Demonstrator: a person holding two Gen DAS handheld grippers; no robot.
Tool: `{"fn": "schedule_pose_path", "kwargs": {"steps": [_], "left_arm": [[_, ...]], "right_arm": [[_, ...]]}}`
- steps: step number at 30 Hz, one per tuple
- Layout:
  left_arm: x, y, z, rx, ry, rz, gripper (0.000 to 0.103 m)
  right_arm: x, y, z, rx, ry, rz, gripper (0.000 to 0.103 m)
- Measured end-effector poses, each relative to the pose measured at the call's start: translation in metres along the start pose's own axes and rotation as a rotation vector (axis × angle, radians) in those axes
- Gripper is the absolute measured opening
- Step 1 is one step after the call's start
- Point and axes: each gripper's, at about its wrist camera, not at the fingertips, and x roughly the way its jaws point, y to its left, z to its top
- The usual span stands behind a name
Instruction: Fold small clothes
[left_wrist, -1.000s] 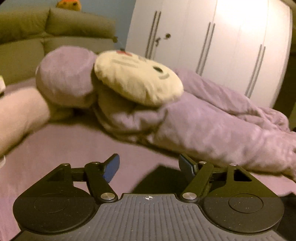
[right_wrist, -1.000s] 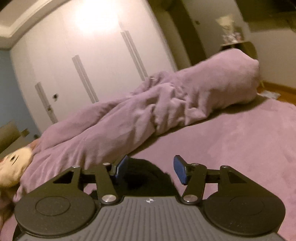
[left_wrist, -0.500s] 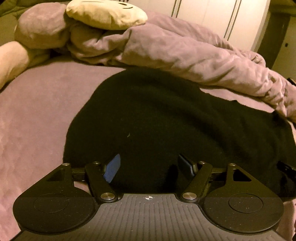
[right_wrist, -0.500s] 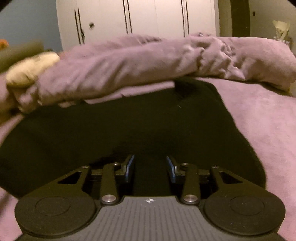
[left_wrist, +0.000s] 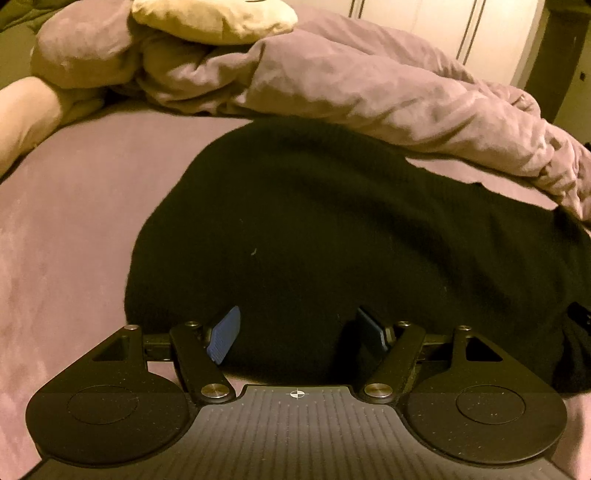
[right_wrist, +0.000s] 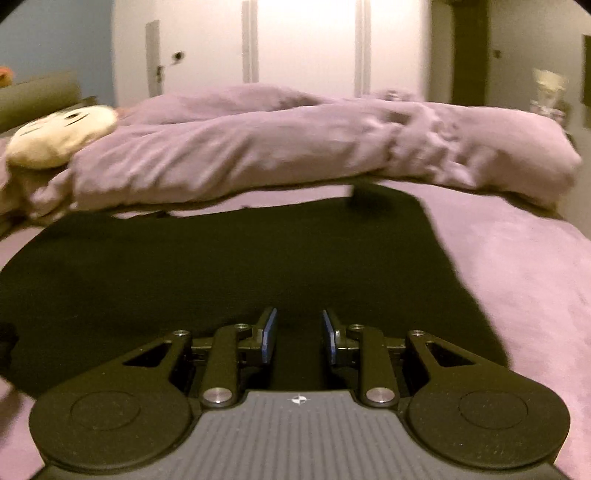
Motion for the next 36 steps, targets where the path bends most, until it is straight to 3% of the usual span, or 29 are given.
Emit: {"fn": "schedule_pose_path", "kwargs": {"steps": [6, 25, 29, 32, 36], "left_arm": [[0.001, 0.000, -0.001, 0.013, 0.012, 0.003, 0.076], [0.002, 0.013, -0.009, -0.042, 0.031, -0.027, 0.077], [-0.010, 0.019, -0.005, -0.054, -0.007, -0.040, 0.077], [-0.013, 0.009, 0.007, -0.007, -0.058, -0.041, 0.082], [0.003, -0.009, 0.026, 0.028, -0.070, -0.051, 0.082]], "right_arm": [[0.016, 0.020, -0.011, -0.059, 0.040, -0.007, 0.025], [0.025, 0.032, -0.023, -0.172, 0.017, -0.051, 0.029], [0.021, 0.031, -0.018, -0.113, 0.026, -0.045, 0.029], [0.010, 0.031, -0.014, -0.026, -0.019, -0.027, 0.029], [0.008, 0.039, -0.006, -0.010, -0.064, 0.005, 0.031]]}}
